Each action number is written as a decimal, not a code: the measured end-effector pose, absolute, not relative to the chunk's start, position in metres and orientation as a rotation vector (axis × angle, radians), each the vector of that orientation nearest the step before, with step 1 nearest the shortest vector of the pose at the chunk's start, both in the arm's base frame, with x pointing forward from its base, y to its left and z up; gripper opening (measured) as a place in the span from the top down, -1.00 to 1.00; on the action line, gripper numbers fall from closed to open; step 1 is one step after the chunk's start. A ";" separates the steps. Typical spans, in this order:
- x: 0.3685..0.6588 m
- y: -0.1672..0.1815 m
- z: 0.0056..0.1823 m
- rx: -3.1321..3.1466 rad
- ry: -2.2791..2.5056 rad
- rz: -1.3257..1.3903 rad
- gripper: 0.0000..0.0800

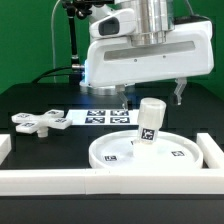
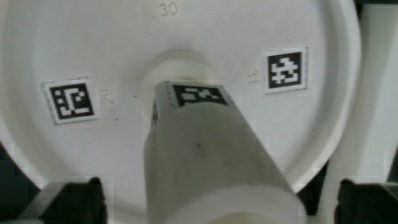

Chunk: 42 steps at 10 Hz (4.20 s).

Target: Assemble round table

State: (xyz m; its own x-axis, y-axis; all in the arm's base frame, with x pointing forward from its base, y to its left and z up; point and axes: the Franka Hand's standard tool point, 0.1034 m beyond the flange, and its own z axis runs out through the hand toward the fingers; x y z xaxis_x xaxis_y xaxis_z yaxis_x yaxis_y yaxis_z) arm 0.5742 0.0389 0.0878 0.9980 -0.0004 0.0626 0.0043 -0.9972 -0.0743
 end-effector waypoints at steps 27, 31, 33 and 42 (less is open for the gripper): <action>0.558 0.035 0.081 -2.166 1.966 0.022 -0.02; 0.560 0.036 0.081 -2.076 2.046 0.062 -0.02; 0.560 0.040 0.082 -2.238 1.891 0.088 -0.44; 0.567 0.041 0.086 -2.847 0.866 -0.038 -0.62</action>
Offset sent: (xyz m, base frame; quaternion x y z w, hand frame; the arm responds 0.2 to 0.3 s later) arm 0.0053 -0.0027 0.0001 -0.0012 -0.0035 -0.0359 0.9993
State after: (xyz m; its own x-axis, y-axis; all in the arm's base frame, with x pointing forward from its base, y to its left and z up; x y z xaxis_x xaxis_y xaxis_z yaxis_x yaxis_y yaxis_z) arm 0.5675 0.0412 0.0861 0.8314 -0.5552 -0.0237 -0.5510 -0.8181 -0.1647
